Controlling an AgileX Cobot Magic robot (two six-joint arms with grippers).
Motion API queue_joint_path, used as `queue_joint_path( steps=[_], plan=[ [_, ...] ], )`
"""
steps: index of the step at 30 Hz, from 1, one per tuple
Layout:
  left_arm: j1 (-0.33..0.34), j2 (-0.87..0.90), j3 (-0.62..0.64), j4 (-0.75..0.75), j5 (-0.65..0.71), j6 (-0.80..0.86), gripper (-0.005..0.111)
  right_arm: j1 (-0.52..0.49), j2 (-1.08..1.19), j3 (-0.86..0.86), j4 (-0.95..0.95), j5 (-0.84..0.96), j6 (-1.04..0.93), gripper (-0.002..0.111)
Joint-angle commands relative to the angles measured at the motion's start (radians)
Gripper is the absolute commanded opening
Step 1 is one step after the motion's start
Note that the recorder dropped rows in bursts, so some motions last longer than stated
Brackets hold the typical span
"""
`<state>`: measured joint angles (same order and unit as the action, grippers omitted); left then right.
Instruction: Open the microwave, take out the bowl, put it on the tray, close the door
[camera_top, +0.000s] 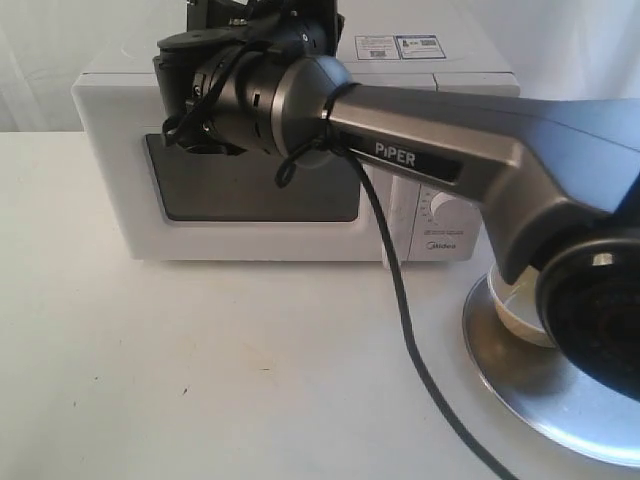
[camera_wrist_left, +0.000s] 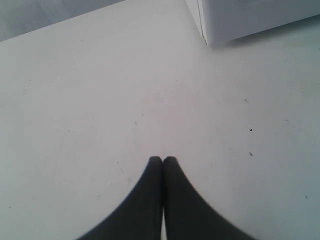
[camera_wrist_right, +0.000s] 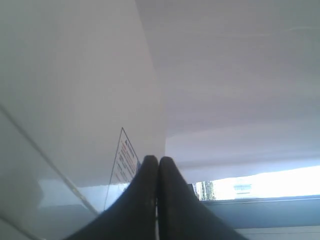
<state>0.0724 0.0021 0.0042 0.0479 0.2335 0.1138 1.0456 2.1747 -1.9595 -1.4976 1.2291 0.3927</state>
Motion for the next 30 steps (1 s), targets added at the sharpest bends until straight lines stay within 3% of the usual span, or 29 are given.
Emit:
queue_joint_path(
  steps=[1,9,15,20,23,27,30],
  plan=[
    [-0.004,-0.002,-0.004,-0.003,-0.001,-0.005,0.000,-0.066,0.002,-0.004,-0.171,-0.008,0.114,0.000],
    [-0.004,-0.002,-0.004,-0.003,-0.001,-0.005,0.000,-0.020,-0.022,-0.004,-0.147,-0.028,0.108,0.000],
    [-0.004,-0.002,-0.004,-0.003,-0.001,-0.005,0.000,0.061,-0.131,-0.004,0.118,-0.059,-0.038,0.000],
    [-0.004,-0.002,-0.004,-0.003,-0.001,-0.005,0.000,0.098,-0.244,-0.004,0.208,-0.008,-0.042,0.000],
    [-0.004,-0.002,-0.004,-0.003,-0.001,-0.005,0.000,0.103,-0.321,0.009,0.387,-0.008,-0.133,0.000],
    [-0.004,-0.002,-0.004,-0.003,-0.001,-0.005,0.000,0.103,-0.477,0.120,0.577,-0.027,-0.160,0.000],
    [-0.004,-0.002,-0.004,-0.003,-0.001,-0.005,0.000,0.103,-0.637,0.236,0.669,-0.185,-0.145,0.000]
  ],
)
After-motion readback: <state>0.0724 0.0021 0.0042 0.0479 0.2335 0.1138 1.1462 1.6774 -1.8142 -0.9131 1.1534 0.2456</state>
